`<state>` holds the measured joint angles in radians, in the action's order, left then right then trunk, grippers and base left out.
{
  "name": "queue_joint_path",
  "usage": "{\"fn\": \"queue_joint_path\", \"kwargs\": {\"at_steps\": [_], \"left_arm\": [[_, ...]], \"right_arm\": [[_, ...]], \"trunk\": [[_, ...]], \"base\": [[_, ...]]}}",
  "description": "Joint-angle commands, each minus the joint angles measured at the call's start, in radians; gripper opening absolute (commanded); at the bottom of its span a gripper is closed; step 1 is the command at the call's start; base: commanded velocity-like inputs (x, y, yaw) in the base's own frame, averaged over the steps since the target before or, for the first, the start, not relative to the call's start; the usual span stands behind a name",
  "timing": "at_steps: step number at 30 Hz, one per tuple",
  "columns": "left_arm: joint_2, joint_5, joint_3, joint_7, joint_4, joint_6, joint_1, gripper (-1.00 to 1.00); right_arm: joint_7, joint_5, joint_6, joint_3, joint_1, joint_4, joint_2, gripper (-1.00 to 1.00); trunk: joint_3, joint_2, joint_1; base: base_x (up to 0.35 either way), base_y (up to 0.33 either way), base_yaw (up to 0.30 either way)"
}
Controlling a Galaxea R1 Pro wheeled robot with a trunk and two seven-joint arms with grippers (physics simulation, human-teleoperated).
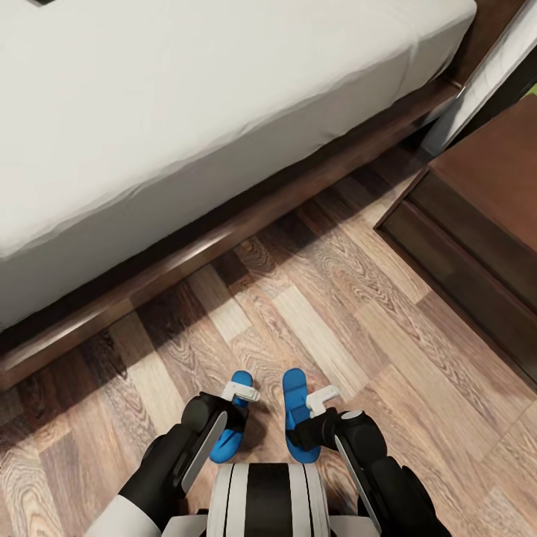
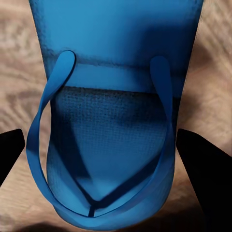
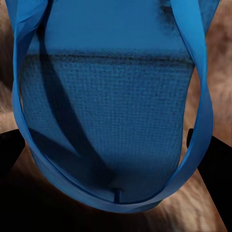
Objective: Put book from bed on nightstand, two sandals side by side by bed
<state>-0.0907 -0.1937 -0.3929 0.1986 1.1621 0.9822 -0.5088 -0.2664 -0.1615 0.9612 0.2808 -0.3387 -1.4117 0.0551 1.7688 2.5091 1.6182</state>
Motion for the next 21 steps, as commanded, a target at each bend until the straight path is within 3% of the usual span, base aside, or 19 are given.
{"fn": "queue_joint_path", "kwargs": {"at_steps": [1, 21], "left_arm": [[0.000, -0.010, -0.001, 0.010, 0.001, 0.003, -0.001, -1.00], [0.002, -0.010, -0.003, 0.009, 0.002, 0.004, -0.001, -1.00]], "right_arm": [[-0.008, -0.011, 0.004, 0.000, 0.000, -0.001, 0.000, -1.00], [-0.011, -0.010, 0.002, -0.007, 0.000, -0.001, -0.001, -1.00]], "trunk": [[0.002, 0.000, 0.000], [0.008, 0.000, 0.000]], "base": [[0.000, 0.000, 0.105], [0.000, 0.000, 0.034]]}}
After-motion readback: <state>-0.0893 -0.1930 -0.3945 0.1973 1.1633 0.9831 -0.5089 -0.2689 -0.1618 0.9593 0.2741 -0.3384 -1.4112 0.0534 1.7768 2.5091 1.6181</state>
